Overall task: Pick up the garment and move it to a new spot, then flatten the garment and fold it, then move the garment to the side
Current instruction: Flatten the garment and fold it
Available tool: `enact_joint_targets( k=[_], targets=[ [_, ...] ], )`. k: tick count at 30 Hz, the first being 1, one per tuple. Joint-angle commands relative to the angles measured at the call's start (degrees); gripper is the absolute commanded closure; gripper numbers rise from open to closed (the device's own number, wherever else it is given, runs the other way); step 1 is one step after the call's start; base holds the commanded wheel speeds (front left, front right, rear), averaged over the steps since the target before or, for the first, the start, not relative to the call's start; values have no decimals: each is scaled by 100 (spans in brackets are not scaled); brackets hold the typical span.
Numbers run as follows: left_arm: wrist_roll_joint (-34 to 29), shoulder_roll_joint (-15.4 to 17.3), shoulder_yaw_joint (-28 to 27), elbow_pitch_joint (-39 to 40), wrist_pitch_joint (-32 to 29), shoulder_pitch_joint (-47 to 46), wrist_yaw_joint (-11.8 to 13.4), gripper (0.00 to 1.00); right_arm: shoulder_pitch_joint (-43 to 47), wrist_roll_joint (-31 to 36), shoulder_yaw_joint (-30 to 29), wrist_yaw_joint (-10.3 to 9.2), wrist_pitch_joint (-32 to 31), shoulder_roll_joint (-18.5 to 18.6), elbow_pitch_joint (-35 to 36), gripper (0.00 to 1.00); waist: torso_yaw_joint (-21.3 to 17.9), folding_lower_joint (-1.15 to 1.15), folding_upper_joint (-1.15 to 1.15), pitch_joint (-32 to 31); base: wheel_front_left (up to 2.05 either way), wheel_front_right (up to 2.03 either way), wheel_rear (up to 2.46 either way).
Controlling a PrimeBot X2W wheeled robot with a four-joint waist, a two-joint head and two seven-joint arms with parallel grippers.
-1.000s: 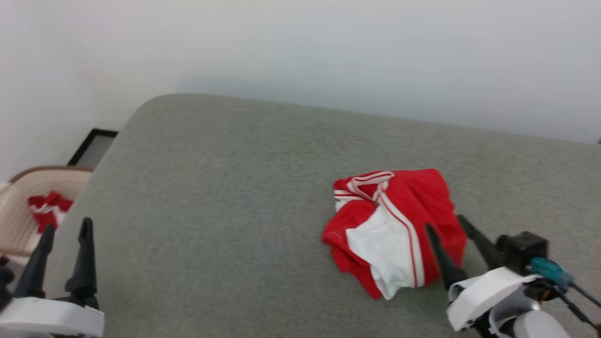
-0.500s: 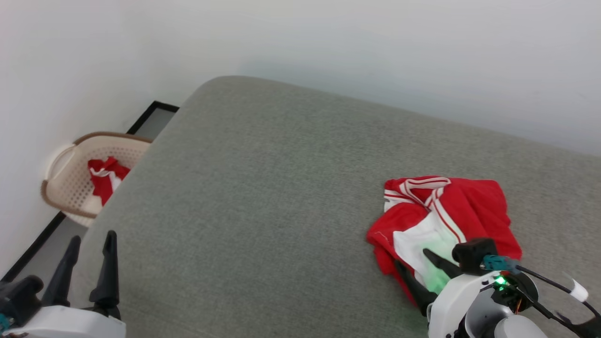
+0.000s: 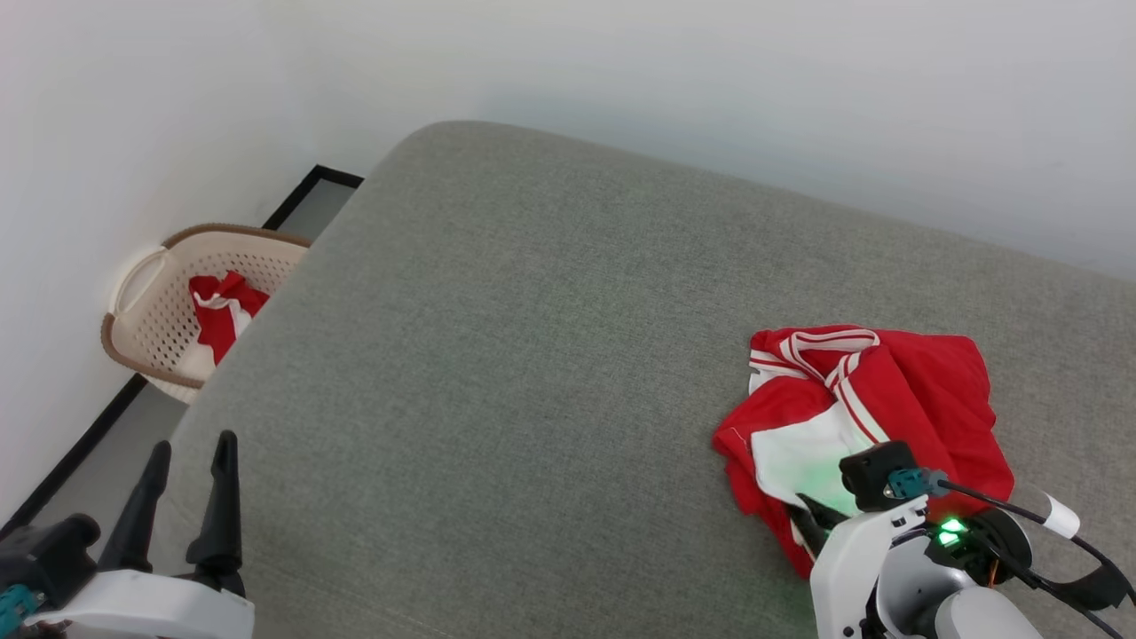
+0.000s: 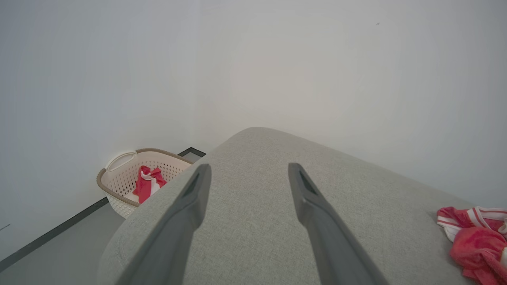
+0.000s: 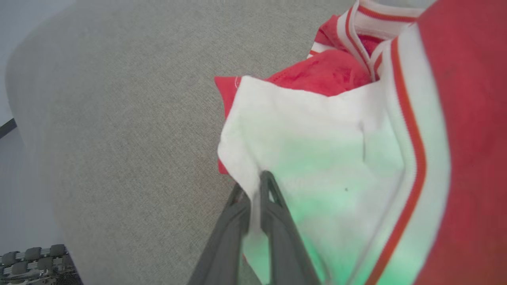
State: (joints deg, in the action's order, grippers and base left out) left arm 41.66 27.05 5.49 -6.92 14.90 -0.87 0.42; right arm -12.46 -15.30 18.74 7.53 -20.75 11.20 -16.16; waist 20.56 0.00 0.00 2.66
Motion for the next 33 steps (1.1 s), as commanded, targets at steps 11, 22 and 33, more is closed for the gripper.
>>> enact_joint_targets(
  k=[11, 22, 33],
  targets=[
    [-28, -50, -92, -110, 21, -103, -64, 0, -89, -22, -323, -8, -159, 1, 558, 100, -214, 0, 0, 81, 0, 0, 0],
    [-86, -1, -269, -29, 20, -105, -93, 0, -11, -195, -1953, -8, -324, 153, 1279, 100, -832, 0, 0, 193, 0, 0, 0],
    [-202, -95, -296, -42, 21, -311, -152, 0, -184, -79, -3174, -9, -105, 306, 338, 100, -1312, 0, 0, 420, 0, 0, 0]
  ],
)
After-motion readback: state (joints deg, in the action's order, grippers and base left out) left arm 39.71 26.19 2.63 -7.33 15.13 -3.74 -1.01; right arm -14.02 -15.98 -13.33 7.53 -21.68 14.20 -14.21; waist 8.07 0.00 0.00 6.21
